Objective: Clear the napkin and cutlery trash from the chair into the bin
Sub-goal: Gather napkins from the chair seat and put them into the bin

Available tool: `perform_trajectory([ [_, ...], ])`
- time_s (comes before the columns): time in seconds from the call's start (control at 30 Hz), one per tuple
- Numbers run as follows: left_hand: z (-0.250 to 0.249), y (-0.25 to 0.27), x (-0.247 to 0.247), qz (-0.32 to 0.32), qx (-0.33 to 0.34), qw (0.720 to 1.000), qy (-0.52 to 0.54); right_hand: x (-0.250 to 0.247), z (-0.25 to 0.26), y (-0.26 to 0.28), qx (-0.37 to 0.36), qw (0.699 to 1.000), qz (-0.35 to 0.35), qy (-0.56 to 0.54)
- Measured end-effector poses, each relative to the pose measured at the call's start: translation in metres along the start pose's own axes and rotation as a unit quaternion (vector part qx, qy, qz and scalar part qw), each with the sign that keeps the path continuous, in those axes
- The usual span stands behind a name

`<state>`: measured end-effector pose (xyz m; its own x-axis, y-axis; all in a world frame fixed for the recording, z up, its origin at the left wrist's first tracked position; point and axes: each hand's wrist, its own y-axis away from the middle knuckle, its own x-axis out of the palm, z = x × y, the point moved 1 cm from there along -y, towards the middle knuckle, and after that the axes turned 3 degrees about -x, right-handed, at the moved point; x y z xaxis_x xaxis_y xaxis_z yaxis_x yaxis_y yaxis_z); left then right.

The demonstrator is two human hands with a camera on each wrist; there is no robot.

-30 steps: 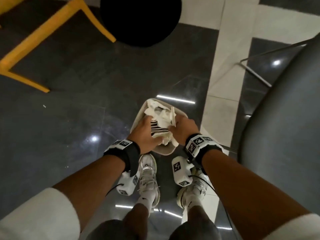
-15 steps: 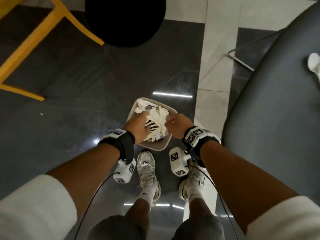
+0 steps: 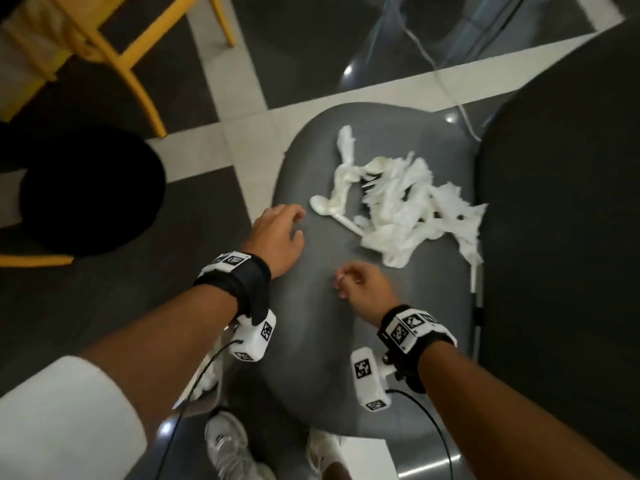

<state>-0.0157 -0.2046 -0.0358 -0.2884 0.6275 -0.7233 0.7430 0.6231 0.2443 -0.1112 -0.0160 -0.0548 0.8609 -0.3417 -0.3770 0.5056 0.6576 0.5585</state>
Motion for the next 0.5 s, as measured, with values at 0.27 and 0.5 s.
perform_trajectory([
  [0.27,-0.1,-0.085,0.056,0.07,0.049,0.979,-0.187,-0.12,-0.015,-0.014,-0.035,0.985,-0.12,0.119],
  [0.5,-0.065,-0.087,0.072,0.129,0.045,0.957,-0.257,-0.121,-0.029,-0.038,-0.083,0.914,-0.117,0.38],
])
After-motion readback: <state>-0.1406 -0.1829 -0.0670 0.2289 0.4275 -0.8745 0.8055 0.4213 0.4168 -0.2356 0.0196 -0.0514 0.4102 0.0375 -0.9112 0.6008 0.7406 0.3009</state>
